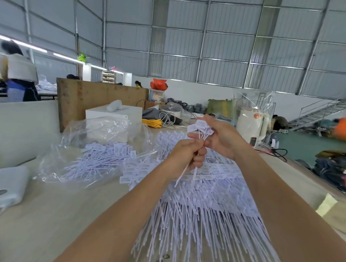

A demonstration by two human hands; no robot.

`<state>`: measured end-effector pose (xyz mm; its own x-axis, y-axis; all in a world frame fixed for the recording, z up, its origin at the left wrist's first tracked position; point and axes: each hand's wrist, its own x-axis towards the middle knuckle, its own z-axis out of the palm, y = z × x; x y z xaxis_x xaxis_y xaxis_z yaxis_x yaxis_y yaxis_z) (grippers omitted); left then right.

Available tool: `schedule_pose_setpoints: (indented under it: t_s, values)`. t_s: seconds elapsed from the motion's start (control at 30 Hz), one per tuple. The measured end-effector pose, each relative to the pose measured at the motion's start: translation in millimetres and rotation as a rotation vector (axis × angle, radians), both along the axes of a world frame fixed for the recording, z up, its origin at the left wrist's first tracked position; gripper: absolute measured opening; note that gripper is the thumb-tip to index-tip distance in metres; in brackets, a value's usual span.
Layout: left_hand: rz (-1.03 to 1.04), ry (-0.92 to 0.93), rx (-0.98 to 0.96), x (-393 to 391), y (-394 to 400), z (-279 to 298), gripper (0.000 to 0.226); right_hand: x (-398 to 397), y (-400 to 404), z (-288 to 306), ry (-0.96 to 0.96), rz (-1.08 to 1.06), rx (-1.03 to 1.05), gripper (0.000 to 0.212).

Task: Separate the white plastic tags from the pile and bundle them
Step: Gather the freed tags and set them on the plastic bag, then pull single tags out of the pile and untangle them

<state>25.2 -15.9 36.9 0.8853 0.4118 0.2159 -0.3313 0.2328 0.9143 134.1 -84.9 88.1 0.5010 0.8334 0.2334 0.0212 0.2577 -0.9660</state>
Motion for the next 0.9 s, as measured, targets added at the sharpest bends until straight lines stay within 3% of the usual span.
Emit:
schedule_pose_setpoints:
  t_s: [0.17, 0.23, 0.3, 0.43, 0.53, 0.73, 0.8, 0.9]
  values:
    - [0.031, -0.060, -0.053, 7, -11, 3, 0.023, -9, 0, 1, -0.140, -0.110, 0.130, 0.028]
    - [0.092, -0.024, 0.014, 9, -14, 5, 0.024, -13, 1, 3, -0.222, -0.204, 0.176, 0.010]
    - [0.171, 0.041, 0.137, 10, -16, 6, 0.024, -13, 2, 5, -0.261, -0.303, 0.221, 0.006]
    - [0.345, 0.064, 0.323, 9, -12, 2, 0.024, -13, 5, 3, -0.218, -0.431, 0.250, 0.018]
    - [0.370, 0.064, 0.336, 6, -10, 0, 0.027, -15, 9, -6, -0.187, -0.459, 0.251, 0.020]
    - [0.519, 0.091, 0.439, -13, 13, 3, 0.033, -18, 16, -26, -0.043, -0.375, 0.230, 0.028]
    - [0.677, 0.019, 0.441, -32, 38, 5, 0.031, -15, 15, -35, -0.043, -0.342, 0.169, 0.034]
    - [1.133, -0.102, 0.566, -69, 89, 4, 0.024, -9, 13, -50, -0.053, -0.347, 0.081, 0.028]
